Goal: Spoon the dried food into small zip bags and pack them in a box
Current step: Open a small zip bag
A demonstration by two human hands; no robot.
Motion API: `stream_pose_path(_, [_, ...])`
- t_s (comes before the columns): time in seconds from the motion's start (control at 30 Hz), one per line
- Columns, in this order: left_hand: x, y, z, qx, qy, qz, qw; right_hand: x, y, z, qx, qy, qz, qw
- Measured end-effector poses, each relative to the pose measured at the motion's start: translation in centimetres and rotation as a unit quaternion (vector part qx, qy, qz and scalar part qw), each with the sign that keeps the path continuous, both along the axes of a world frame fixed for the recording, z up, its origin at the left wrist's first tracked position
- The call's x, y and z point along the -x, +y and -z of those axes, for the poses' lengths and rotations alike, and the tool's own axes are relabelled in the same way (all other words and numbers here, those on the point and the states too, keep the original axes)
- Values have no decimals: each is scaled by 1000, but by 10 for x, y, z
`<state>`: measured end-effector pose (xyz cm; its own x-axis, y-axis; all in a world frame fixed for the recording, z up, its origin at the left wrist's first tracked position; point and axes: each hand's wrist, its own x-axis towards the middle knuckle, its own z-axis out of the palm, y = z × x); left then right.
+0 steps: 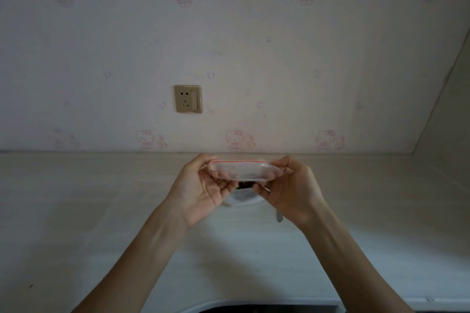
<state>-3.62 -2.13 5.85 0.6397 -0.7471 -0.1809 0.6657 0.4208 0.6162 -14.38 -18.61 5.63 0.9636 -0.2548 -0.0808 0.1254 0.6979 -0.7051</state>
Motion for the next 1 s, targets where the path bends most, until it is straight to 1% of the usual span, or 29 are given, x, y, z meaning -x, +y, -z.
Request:
stream_pose_path(0.07, [1,2,1,15,10,42,999,1,0,3,2,-13,-16,1000])
stream_pose_path(0.1, [1,3,1,21,-10,67,997,1,-1,4,6,-22,-22,999])
stream_pose_path(0.17, [1,7,2,28,-85,92,992,3,-3,5,30,-45,-37,998])
stream_pose_path(0.2, [1,9,3,25,-128,88,988,4,-4,6,58,-57,-44,996])
stream_pose_path(0.27, [1,9,7,-10,-228,69,971,6,-6,7,115,-74,-44,990])
stream_pose_path(0.3, [2,7,8,-34,-268,43,962,5,-6,10,137,-79,-33,987])
stream_pose_path(0.37, [3,4,11,-93,-316,-43,943,2,-4,13,182,-64,12,981])
stream_pose_path(0.43, [4,0,13,-156,-353,-126,914,0,1,16,219,-39,65,973])
stream_pose_path(0.47, [4,-3,14,-170,-370,-153,901,-2,3,18,229,-28,87,969])
stream_pose_path(0.57, [3,-6,19,-187,-402,-239,864,-6,7,19,263,10,149,953])
stream_pose_path(0.67, [-1,-4,26,-193,-443,-297,823,-8,8,21,256,50,201,944])
stream_pose_path(0.7, [-1,-3,29,-202,-464,-314,803,-9,8,21,262,62,214,939])
stream_pose_path(0.8, [-5,3,35,-244,-534,-368,721,-8,7,21,252,71,251,932])
stream_pose_path(0.83, [-7,4,37,-257,-537,-375,710,-7,6,21,231,63,259,936])
stream_pose_path(0.87, [-9,6,39,-264,-526,-371,719,-6,5,21,206,56,263,941])
stream_pose_path(0.9, [-8,6,40,-264,-502,-358,741,-6,4,21,185,51,263,946])
stream_pose_path(1.0, [-2,5,41,-237,-402,-308,829,-3,3,23,152,57,242,957])
